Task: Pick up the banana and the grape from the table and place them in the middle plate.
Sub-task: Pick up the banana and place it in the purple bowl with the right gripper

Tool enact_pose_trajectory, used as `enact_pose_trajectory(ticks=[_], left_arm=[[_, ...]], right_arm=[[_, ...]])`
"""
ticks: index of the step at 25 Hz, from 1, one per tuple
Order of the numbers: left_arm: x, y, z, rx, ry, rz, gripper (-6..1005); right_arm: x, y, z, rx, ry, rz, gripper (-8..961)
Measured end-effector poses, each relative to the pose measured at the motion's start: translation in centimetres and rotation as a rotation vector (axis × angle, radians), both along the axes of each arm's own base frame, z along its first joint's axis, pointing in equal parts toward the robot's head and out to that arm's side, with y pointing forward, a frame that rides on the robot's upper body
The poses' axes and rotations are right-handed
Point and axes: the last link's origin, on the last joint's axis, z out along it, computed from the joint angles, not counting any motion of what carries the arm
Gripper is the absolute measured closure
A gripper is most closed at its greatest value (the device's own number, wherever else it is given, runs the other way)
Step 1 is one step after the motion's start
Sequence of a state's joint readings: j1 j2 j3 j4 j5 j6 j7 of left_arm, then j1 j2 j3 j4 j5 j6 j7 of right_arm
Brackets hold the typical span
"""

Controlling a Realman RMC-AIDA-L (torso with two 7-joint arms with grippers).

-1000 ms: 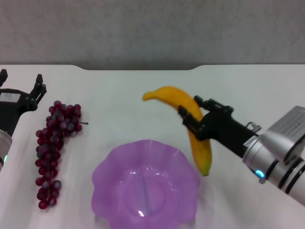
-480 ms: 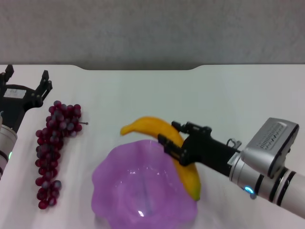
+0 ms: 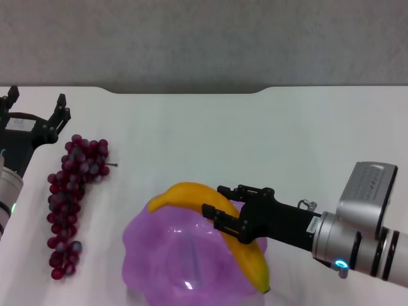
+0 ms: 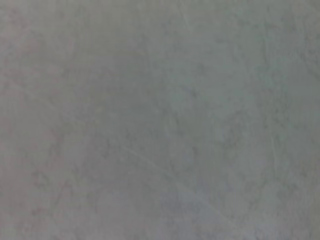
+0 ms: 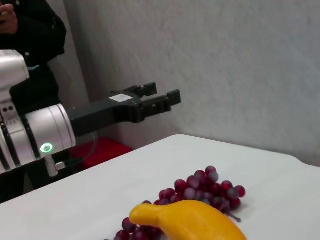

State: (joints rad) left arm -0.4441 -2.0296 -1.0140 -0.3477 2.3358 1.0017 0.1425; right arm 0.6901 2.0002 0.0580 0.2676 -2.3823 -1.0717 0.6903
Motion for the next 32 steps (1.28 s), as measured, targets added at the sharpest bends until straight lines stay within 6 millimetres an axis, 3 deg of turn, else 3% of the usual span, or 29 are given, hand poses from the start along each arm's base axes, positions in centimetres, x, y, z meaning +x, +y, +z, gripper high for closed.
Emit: enact_pose_trajectory(ticks=[7,22,32], left_arm=[[0.1,0.0,0.0,0.001,-0.002,-0.004,140],[0.5,0.1,-0.1,0.001,-0.008,-0.013,143],[0.4,0.1,-0.1,0.002,-0.009,-0.013,145]], right_arm=[[1.0,1.0,0.7,-0.013,-0.029,-0.049,440],[0.5,1.4,0.4,-0.079,-0.071,-0.025,441],[0.4,2.0,0.0,-0.128,-0.121,-0.052,366]])
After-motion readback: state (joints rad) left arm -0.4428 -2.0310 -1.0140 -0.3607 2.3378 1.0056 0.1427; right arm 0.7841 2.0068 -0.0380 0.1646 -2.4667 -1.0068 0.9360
